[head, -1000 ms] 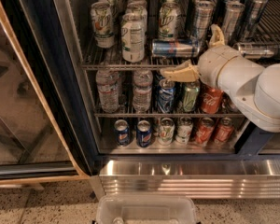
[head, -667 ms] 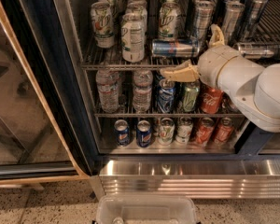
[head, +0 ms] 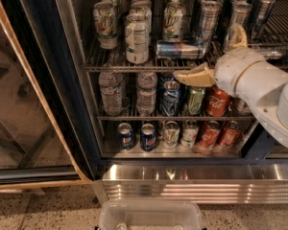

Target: Pick redbull can from top shelf of fridge

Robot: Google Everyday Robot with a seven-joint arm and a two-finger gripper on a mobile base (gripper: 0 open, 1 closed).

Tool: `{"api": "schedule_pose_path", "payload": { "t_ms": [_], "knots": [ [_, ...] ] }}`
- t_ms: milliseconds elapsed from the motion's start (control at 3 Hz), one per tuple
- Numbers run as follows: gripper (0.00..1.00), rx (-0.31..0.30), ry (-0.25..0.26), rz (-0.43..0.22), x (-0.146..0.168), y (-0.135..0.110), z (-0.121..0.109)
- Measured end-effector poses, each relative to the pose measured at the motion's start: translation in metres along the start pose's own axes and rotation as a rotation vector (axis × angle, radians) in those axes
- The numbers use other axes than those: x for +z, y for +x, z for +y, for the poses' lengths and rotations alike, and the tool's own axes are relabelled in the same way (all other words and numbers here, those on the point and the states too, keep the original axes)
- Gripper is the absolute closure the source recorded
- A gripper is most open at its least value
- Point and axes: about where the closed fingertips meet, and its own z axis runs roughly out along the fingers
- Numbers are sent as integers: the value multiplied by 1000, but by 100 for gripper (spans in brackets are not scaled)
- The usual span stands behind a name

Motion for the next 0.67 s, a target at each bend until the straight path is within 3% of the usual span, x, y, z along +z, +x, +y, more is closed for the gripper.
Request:
{"api": "schedule_pose_path", "payload": {
  "t_ms": [333, 667],
  "knots": [
    [0, 2, 108, -3, -40, -12, -24],
    [0, 2, 150, 6, -60, -11, -38]
  ]
}}
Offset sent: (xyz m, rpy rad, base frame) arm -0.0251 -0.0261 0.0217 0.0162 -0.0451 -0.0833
